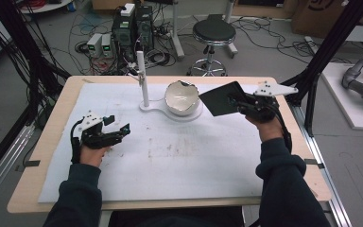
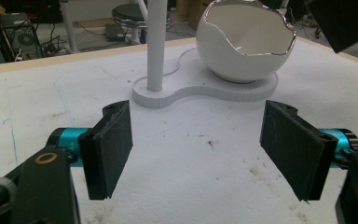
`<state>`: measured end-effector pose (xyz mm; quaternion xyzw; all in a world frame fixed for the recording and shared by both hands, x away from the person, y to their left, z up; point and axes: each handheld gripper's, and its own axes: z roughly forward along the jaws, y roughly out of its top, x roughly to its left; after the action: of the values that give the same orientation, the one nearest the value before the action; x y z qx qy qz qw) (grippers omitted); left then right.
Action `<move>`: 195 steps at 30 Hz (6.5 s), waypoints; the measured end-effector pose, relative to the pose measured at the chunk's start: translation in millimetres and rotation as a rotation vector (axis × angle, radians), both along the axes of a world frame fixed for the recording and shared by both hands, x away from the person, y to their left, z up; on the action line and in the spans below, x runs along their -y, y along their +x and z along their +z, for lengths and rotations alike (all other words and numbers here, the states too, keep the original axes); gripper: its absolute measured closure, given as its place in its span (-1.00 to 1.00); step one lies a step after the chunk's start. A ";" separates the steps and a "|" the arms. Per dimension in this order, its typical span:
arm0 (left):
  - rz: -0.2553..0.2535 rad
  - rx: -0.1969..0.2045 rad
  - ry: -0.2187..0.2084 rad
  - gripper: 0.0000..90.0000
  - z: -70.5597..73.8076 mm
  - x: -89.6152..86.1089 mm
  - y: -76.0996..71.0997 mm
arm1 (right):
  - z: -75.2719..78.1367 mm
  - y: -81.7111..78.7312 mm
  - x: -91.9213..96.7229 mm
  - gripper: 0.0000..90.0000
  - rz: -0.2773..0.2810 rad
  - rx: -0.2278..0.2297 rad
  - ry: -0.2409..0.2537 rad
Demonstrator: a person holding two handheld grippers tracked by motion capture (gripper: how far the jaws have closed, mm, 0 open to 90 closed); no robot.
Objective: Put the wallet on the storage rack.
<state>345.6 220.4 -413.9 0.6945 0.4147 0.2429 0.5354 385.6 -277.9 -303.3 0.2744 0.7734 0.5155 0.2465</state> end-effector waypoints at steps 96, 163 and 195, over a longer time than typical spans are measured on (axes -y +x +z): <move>0.026 0.016 -0.036 -0.44 1.5 -13.1 -3.8 | -34.9 43.9 -159.7 0.70 0.040 0.153 -0.234; 0.017 0.016 -0.038 -0.44 1.6 -12.0 -4.1 | -34.0 38.8 -104.8 -0.17 0.148 -0.113 -0.109; 0.005 0.050 -0.037 -0.44 5.3 -5.9 -4.0 | -91.9 -38.5 54.1 -0.53 -0.234 -0.146 -0.077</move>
<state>341.5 226.3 -408.6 0.6771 0.4074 0.2541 0.5577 347.2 -332.0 -395.1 0.3896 0.7713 0.4318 0.2585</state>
